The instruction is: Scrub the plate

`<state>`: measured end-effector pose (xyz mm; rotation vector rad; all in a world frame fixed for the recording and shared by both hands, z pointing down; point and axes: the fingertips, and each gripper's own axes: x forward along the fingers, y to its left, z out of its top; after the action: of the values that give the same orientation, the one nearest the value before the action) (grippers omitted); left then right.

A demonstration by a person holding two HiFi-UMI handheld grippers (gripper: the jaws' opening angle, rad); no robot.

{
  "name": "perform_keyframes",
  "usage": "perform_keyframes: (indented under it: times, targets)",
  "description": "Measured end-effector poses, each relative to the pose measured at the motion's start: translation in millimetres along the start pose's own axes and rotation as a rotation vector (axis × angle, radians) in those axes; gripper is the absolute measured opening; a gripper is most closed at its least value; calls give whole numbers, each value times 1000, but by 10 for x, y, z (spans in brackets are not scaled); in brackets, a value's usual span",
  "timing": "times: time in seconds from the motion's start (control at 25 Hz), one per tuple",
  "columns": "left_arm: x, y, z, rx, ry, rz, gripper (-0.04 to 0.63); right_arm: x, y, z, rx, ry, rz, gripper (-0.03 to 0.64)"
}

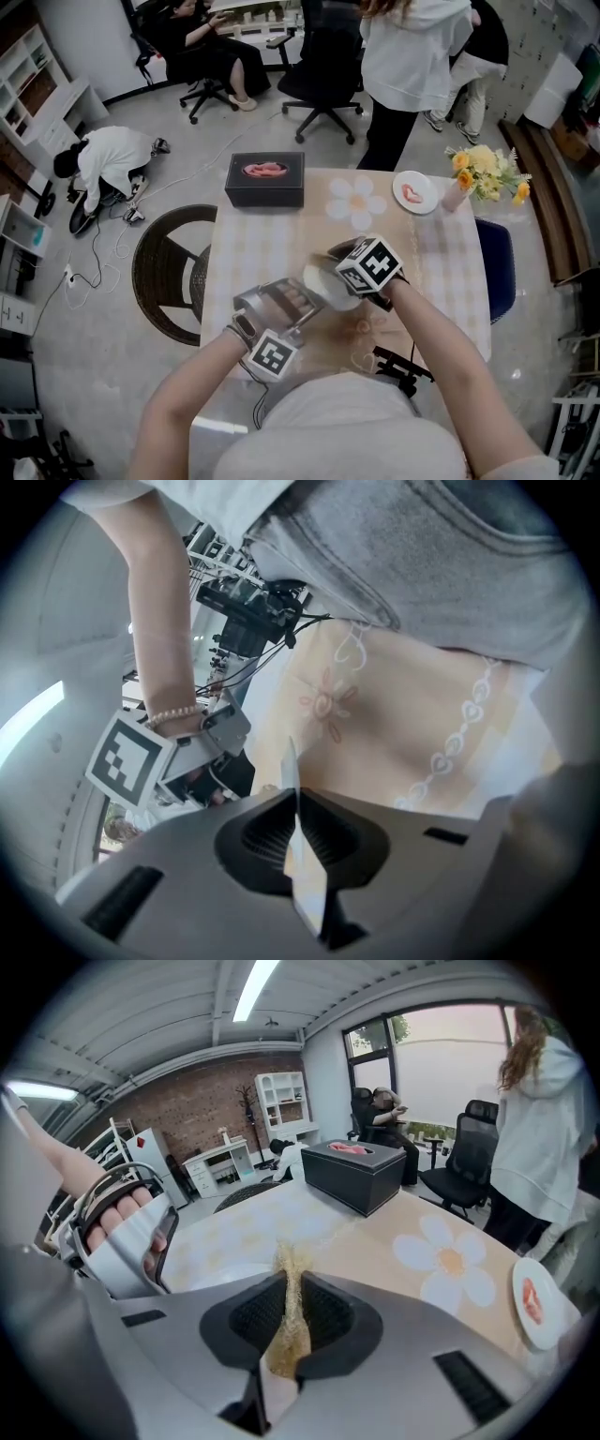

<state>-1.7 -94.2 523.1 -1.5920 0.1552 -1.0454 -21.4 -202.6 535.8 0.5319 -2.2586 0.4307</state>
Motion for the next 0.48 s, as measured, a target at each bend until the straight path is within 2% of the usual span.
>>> perform_keyframes:
  times: [0.48]
  targets:
    - [2,-15,-15,10,2,-8,18,-8,-263,-187,100,33,-42,46]
